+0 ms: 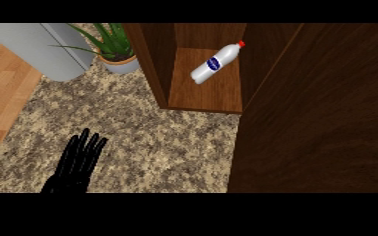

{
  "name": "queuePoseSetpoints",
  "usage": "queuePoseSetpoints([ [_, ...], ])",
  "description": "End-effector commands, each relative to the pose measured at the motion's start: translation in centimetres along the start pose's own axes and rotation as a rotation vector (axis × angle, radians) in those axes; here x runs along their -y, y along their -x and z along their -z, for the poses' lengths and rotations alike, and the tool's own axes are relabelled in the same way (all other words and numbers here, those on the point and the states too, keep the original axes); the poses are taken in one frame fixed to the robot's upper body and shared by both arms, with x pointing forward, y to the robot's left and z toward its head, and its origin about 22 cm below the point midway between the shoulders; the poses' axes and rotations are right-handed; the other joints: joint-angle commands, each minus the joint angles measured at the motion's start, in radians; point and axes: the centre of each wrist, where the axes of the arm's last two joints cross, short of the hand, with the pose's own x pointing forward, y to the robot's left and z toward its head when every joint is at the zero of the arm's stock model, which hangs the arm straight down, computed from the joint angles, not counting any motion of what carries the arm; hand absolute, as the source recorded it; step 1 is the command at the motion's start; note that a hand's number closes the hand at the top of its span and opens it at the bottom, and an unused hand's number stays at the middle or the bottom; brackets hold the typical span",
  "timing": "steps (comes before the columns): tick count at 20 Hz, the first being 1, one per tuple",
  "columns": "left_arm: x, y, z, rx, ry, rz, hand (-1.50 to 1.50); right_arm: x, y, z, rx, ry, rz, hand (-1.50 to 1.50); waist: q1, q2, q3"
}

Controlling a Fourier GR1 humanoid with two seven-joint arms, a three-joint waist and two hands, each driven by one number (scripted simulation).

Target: Pick up the bottled water, place it into the cabinet and close the cabinet

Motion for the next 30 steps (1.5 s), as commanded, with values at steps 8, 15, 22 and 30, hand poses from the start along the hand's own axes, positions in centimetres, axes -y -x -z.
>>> queuePoseSetpoints([
  [8, -4.8, -5.0, -3.7, 0.011, 0.055, 0.019, -1.50, -0.7, -3.5, 3.6, 0.026, -0.144, 0.001, 1.50, 0.056, 0.026, -0.001],
  [15, -6.3, -6.5, -3.0, 0.008, 0.099, 0.010, -1.50, 0.4, -2.2, 5.7, 0.029, -0.307, -0.122, 1.50, 0.089, 0.036, -0.006],
  [22, -7.6, -7.4, -2.8, 0.028, 0.103, 0.025, -1.50, 0.7, -0.9, 7.7, -0.014, -0.353, -0.128, 1.50, 0.106, 0.043, -0.009],
  [30, -8.0, -7.9, -2.5, 0.020, 0.141, 0.031, -1.50, 1.0, 0.7, 10.0, -0.019, -0.278, -0.069, 1.50, 0.121, 0.053, -0.010],
])
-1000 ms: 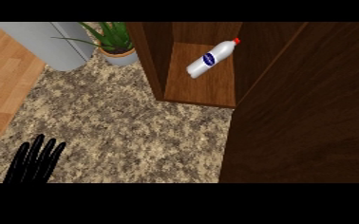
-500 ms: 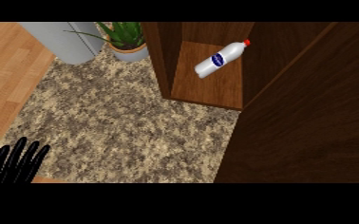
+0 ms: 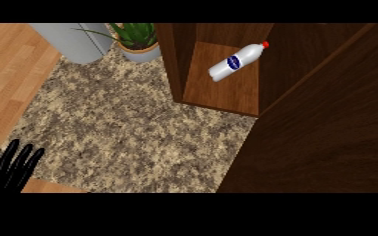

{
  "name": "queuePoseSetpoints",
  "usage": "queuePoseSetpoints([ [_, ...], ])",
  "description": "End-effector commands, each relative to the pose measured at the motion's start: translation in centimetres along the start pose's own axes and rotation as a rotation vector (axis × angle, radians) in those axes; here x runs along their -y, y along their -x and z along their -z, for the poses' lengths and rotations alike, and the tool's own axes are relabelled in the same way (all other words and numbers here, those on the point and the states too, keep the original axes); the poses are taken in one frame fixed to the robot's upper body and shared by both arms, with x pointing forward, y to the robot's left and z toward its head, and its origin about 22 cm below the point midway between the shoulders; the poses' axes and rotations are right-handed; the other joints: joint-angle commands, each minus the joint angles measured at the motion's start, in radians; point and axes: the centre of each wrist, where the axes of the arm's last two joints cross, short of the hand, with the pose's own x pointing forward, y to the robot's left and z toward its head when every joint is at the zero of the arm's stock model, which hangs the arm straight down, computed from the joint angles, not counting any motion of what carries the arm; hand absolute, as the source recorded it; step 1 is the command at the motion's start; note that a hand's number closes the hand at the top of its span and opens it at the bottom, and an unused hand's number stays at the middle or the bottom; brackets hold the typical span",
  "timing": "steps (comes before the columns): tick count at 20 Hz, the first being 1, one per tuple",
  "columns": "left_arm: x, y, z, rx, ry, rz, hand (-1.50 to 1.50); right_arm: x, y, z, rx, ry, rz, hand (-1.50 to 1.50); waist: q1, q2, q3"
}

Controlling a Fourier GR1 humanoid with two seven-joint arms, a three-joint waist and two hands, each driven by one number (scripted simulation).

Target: Pick up the bottled water, place it into the cabinet and close the cabinet

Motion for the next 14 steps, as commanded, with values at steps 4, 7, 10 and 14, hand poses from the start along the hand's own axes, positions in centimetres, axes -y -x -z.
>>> queuePoseSetpoints([
  [4, -0.7, -0.9, 0.4, 0.020, 0.019, -0.009, -1.50, -0.4, 2.0, 2.4, -0.065, 0.109, 0.165, 1.50, 0.010, 0.008, 0.002],
  [7, -0.9, -1.3, 0.7, 0.020, 0.034, -0.006, -1.50, 0.6, 2.7, 3.5, -0.055, 0.139, 0.226, 1.50, 0.030, 0.019, 0.004],
  [10, -1.5, -1.9, 1.2, 0.038, 0.018, 0.012, -1.50, 1.6, 3.7, 5.2, -0.065, 0.174, 0.307, 1.50, 0.017, 0.014, 0.007],
  [14, -1.4, -1.7, 0.9, 0.025, 0.011, -0.001, -1.50, 3.1, 5.3, 8.1, -0.072, 0.151, 0.418, 1.50, 0.018, 0.014, 0.010],
])
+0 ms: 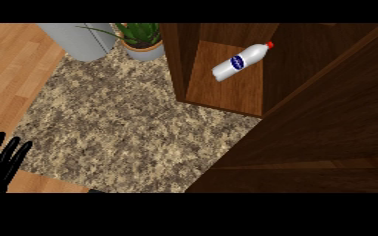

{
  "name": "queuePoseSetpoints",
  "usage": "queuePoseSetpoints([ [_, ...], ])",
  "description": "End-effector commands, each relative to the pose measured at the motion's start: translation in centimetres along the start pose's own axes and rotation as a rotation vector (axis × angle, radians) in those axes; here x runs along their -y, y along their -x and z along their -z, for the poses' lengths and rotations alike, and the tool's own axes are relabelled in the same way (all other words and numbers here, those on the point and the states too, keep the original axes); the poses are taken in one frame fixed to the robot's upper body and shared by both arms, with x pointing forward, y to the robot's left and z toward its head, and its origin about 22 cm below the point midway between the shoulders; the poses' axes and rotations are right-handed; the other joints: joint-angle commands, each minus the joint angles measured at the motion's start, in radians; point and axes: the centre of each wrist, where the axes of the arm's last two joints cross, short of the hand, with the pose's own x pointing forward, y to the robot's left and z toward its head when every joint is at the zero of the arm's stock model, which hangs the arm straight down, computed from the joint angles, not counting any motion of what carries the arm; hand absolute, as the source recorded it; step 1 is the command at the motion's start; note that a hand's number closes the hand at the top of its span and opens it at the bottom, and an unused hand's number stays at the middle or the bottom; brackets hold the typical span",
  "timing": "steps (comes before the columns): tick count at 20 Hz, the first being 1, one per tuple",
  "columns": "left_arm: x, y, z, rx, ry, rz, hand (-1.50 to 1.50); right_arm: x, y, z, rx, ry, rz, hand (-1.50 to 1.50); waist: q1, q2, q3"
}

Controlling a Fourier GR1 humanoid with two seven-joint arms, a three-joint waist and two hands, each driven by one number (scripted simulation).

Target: Pick up the bottled water, place it into the cabinet and close the cabinet

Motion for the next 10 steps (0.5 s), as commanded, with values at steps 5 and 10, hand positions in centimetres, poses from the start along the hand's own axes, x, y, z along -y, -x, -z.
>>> queuePoseSetpoints([
  [5, -0.8, -0.3, -0.7, 0.014, -0.027, -0.021, -1.50, 4.3, 1.8, 5.9, -0.047, 0.149, 0.147, 1.50, -0.024, -0.009, 0.007],
  [10, -1.5, -0.9, -0.8, 0.002, -0.046, -0.009, -1.50, 8.4, 2.1, 9.3, -0.059, 0.337, 0.092, 1.50, -0.063, -0.017, 0.010],
])
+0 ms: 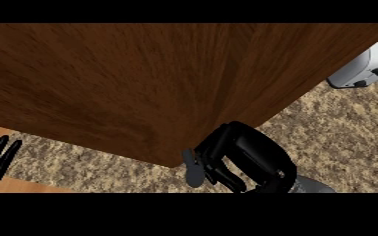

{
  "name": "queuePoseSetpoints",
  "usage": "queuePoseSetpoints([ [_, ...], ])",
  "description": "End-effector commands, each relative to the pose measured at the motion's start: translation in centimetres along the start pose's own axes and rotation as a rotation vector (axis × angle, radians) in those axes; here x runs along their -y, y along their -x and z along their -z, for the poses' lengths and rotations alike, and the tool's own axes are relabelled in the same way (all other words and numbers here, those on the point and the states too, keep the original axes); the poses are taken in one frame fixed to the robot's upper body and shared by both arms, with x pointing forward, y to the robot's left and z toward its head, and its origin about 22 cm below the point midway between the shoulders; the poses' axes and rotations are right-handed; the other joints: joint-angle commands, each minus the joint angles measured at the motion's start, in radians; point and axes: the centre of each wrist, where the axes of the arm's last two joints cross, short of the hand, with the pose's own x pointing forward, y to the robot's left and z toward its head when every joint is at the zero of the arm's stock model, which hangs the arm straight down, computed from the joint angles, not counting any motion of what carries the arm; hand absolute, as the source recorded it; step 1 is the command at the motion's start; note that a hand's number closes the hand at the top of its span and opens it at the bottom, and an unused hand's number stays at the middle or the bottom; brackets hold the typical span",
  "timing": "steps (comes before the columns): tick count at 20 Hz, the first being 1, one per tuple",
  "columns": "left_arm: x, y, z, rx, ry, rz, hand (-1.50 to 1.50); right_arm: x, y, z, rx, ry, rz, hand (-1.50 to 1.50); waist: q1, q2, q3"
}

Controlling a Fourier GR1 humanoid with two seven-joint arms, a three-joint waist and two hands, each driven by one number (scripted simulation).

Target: Pick up the bottled water, place it into the cabinet and close the cabinet

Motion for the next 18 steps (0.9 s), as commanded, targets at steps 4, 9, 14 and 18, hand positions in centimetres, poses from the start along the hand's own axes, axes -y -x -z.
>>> queuePoseSetpoints([
  [4, -1.0, -0.3, -1.6, -0.001, -0.020, -0.035, -1.50, 5.5, -0.2, 6.5, -0.036, 0.313, -0.022, 1.50, -0.040, -0.006, 0.008],
  [9, -1.2, -0.7, -2.4, -0.008, -0.016, -0.052, -1.50, 9.3, -1.0, 10.4, -0.066, 0.369, -0.068, 1.50, -0.053, -0.007, 0.011],
  [14, -1.1, -0.6, -1.4, 0.015, -0.002, -0.060, -1.50, 11.0, -0.1, 10.8, -0.069, 0.395, -0.104, 1.50, -0.074, -0.004, 0.011],
  [18, 0.0, 0.0, -0.9, 0.022, -0.011, -0.058, -1.50, 11.3, -1.2, 12.0, -0.043, 0.369, -0.086, 1.50, -0.077, -0.001, 0.012],
])
